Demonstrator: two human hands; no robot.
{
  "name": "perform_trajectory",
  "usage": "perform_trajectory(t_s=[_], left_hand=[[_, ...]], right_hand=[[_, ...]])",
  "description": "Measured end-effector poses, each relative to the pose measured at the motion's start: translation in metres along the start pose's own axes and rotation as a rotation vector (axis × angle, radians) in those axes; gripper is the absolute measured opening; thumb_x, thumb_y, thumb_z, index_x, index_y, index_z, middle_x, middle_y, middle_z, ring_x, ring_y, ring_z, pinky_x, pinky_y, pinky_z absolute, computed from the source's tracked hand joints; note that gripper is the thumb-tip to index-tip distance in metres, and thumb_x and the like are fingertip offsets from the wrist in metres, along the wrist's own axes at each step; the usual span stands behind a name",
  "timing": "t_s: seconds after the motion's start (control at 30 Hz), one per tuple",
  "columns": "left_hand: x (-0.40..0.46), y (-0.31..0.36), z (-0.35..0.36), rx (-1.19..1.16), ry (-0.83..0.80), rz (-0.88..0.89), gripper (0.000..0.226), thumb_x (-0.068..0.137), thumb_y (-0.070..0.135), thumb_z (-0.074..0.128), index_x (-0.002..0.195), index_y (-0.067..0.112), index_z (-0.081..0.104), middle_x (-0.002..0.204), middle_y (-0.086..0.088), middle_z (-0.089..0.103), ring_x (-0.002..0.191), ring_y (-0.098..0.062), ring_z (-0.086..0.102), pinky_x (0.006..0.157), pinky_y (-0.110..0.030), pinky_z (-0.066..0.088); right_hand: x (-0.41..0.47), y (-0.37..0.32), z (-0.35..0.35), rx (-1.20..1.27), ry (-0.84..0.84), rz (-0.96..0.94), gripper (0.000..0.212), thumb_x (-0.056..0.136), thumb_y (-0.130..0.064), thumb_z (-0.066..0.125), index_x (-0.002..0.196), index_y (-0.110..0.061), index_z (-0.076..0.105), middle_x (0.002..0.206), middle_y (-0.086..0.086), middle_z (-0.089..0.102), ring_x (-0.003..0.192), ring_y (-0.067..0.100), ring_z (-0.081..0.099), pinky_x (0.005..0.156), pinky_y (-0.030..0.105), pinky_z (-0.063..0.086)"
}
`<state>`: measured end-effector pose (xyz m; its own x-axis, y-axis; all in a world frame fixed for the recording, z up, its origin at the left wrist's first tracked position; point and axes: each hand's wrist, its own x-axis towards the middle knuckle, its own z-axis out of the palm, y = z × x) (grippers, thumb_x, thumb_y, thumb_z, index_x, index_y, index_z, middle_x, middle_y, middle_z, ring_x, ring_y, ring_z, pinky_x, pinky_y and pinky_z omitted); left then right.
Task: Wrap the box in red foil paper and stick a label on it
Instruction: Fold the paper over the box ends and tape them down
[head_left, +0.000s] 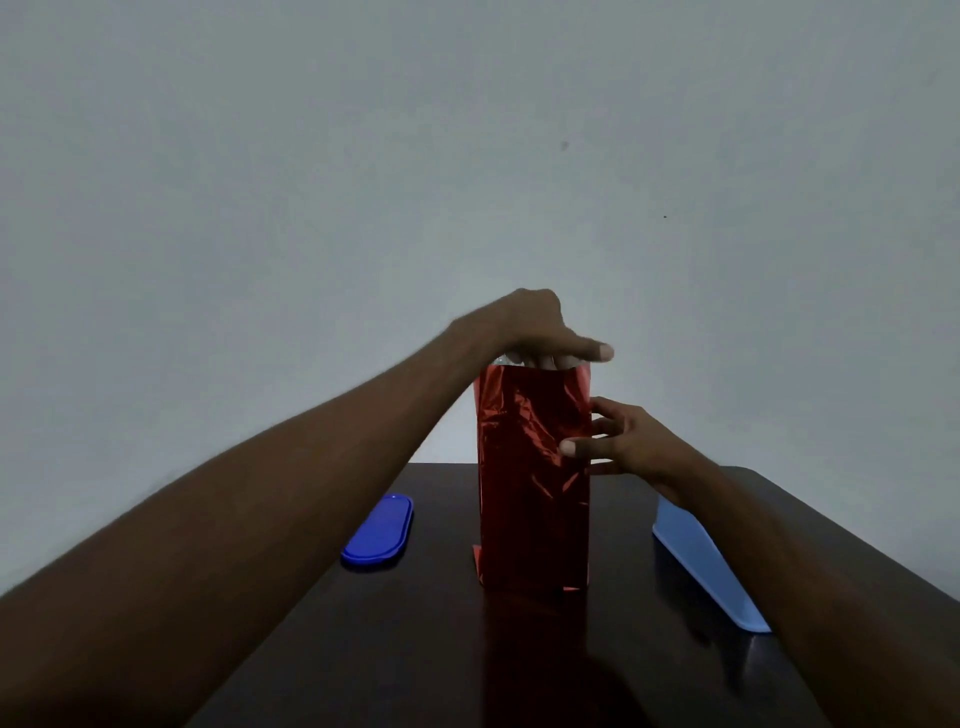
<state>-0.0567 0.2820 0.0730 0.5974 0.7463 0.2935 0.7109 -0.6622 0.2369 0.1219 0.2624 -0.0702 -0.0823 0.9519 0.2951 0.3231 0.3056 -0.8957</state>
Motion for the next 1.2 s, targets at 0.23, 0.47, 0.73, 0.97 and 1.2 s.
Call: perform_trajectory(t_s=[0.23,0.47,0.73,0.97,1.2], left_hand=[[0.005,0.016,0.003,-0.414,0.153,-0.008,0.021,0.092,0.021,0.062,0.094,0.004,0.075,0.086,-0.011,0.076,0.08,-0.024,0.075,0.076,-0.031,0.061],[0.028,0.009,0.014,0.026,-0.117,-0.047,0.03,0.096,0.014,0.052,0.123,0.011,0.066,0.118,-0.011,0.068,0.096,-0.025,0.067,0.088,-0.04,0.055],[0.025,-0.006,0.0,-0.422,0.167,0.006,0.035,0.098,-0.003,0.038,0.126,0.0,0.059,0.103,-0.023,0.07,0.083,-0.029,0.07,0.066,-0.028,0.059],[-0.01,-0.062,-0.018,-0.017,0.304,0.02,0.033,0.081,-0.009,0.059,0.103,0.011,0.074,0.095,-0.005,0.072,0.084,-0.016,0.068,0.071,-0.024,0.056],[-0.05,-0.098,0.041,-0.418,0.342,-0.175,0.005,0.081,0.011,0.076,0.086,0.011,0.076,0.078,-0.007,0.074,0.073,-0.016,0.071,0.071,-0.03,0.061]], right_hand=[[0.002,0.001,-0.002,-0.015,-0.009,0.008,0.077,0.066,-0.035,0.09,0.135,-0.031,0.055,0.118,0.001,0.07,0.108,0.02,0.069,0.096,0.048,0.055],[0.0,0.0,-0.001,-0.012,-0.014,0.007,0.086,0.057,-0.042,0.092,0.134,-0.031,0.056,0.119,0.0,0.071,0.109,0.021,0.068,0.096,0.049,0.054],[-0.005,0.001,-0.012,0.002,-0.019,0.014,0.067,0.073,-0.029,0.085,0.134,-0.031,0.056,0.118,0.001,0.071,0.108,0.02,0.069,0.096,0.048,0.055],[-0.009,0.001,-0.012,0.05,-0.023,-0.005,0.057,0.078,-0.021,0.081,0.13,-0.028,0.06,0.116,0.003,0.072,0.105,0.02,0.071,0.095,0.046,0.056],[-0.013,0.001,-0.011,0.046,-0.009,-0.008,0.053,0.08,-0.023,0.079,0.129,-0.029,0.059,0.117,0.001,0.072,0.104,0.018,0.071,0.091,0.041,0.057]])
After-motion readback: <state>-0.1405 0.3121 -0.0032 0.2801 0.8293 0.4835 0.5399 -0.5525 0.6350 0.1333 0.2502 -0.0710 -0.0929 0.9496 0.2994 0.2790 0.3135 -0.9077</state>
